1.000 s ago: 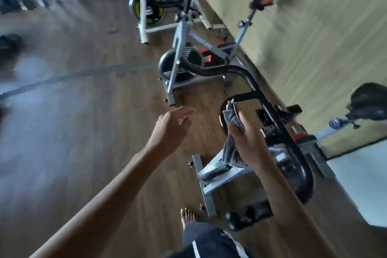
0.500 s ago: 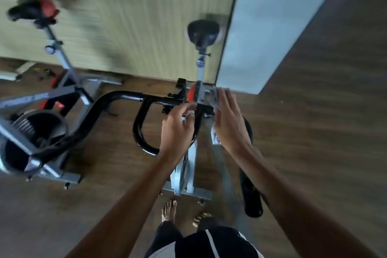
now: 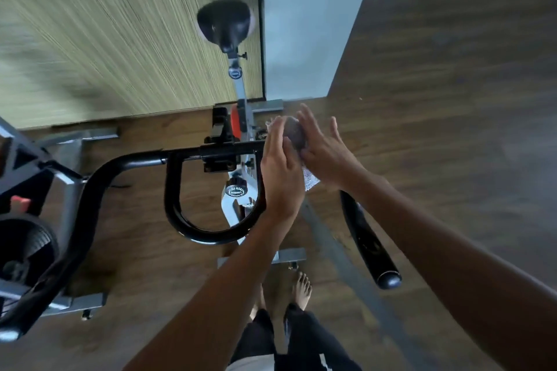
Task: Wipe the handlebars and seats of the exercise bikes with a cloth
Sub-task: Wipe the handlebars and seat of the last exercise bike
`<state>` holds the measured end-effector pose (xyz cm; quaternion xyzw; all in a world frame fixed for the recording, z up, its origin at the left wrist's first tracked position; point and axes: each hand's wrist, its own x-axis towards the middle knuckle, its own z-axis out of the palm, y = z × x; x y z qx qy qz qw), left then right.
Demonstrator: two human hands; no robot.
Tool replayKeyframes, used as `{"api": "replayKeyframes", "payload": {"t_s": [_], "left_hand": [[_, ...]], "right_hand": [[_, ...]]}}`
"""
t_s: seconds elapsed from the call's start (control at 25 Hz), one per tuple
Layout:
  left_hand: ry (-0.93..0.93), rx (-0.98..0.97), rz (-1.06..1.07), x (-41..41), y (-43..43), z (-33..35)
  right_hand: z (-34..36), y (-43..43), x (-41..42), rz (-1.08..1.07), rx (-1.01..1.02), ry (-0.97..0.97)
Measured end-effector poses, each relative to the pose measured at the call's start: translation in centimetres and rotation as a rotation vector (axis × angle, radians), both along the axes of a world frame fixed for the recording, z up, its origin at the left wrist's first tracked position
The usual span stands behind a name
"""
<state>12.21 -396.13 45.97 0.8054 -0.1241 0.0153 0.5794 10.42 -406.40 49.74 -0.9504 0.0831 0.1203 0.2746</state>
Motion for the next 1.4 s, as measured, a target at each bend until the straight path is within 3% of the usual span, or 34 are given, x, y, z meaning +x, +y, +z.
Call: {"api": "replayKeyframes", "payload": {"t_s": [0.16,0.28,0.48,0.68,0.76,0.92,1.12,1.24,1.4], "left_hand": [[-0.068,0.296,-0.045,-0.4,-2.3,-2.2],[-0.269,0.491,0.08,-0.3,-3.8,-4.5],[-0.524,0.405,0.148,1.0,-3.9,-8.1],[-0.615,0.274,-0.061,0.3,-4.5,-8.8],[-0.673,0.279,-0.103,0.5,-3.9,-9.0],[-0.577,0.153,-0.258,-0.5,-4.3,-8.0],[-0.43,-0.064,-0.491,-2.9,-4.4,-7.5],[-0.377,-0.149,-0.603,-3.6,-3.4,-7.4],[-0.591,-0.172,-0.589,-1.0,-3.5,-8.2]], "right_hand": [[-0.1,-2.1,-3.6,-0.49,0.304,-0.109],[-0.8,-2.9,-6.8,-0.65,0.489,-0.082],[0.4,-1.8,-10.9,-0.69,0.678,-0.054],[1.7,0.7,-12.3,-0.735,0.696,-0.001],[2.5,1.4,-12.9,-0.847,0.748,-0.057],[3.7,3.4,-15.2,-1.104,0.885,-0.185],[3.0,5.0,-15.4,-1.337,0.647,-0.434],[3.2,5.9,-15.5,-1.37,0.484,-0.494],[2.5,8.9,-16.9,-1.165,-0.105,-0.524]]}}
